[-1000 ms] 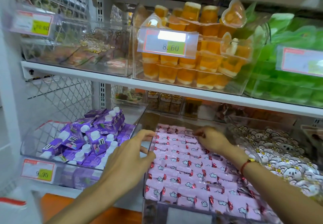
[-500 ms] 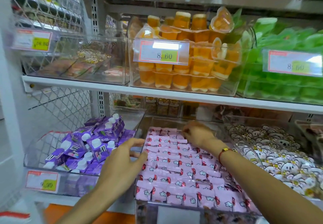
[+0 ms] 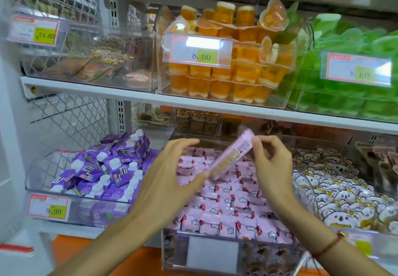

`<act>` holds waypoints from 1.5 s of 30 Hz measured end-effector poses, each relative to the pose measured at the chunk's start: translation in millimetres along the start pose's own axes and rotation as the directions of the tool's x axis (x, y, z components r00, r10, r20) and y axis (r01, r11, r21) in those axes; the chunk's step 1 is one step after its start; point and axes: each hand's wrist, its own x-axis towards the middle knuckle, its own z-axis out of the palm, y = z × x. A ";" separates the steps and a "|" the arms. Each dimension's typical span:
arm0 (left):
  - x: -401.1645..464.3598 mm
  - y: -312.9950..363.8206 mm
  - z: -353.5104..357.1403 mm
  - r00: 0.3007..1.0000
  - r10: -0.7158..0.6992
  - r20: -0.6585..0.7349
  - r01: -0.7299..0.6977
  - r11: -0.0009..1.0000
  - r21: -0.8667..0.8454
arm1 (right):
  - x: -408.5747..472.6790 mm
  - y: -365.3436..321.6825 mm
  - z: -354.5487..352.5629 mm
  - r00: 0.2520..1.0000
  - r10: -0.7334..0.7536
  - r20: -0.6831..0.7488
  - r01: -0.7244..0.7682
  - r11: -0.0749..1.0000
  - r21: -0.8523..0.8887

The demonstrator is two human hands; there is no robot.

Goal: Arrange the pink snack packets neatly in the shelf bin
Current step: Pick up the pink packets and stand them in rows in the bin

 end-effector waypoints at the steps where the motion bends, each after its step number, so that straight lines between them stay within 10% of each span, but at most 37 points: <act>1: -1.1 4.7 3.4 0.999 0.036 0.039 -0.037 0.999 0.012 | -6.5 -6.5 -0.8 0.997 0.064 0.041 -0.067 0.995 0.078; 5: -1.7 16.6 8.6 0.994 0.089 0.071 -0.093 0.994 0.057 | -19.2 -20.7 -2.9 0.923 0.312 0.226 -0.364 0.897 0.249; 8: 5.3 19.2 3.5 0.984 -0.139 0.112 0.164 0.951 -0.261 | -15.6 -24.0 -11.1 0.905 0.319 0.281 -0.368 0.919 0.139; 13: 15.2 22.3 0.8 0.786 -0.514 0.342 0.613 0.577 -0.540 | -20.2 -28.3 -23.2 0.836 -0.075 0.544 0.171 0.977 -0.128; 18: 14.7 18.3 3.9 0.753 -0.519 0.405 0.655 0.534 -0.534 | -25.7 -22.6 -20.5 0.640 -0.311 0.703 0.670 0.674 -0.311; 26: 9.4 21.4 -3.3 0.954 -0.201 0.222 0.268 0.905 -0.331 | -24.5 -17.0 -16.6 0.814 -0.151 0.561 0.293 0.941 -0.170; 34: 5.8 -11.9 -6.2 0.974 -0.195 -0.117 0.179 0.974 -0.138 | 11.2 11.5 -11.3 0.957 -0.149 0.250 0.247 0.870 -0.426; 45: -5.5 -33.6 1.3 0.931 -0.363 0.042 0.365 0.916 -0.167 | 55.3 56.4 35.6 0.909 0.065 0.412 0.127 0.898 -0.422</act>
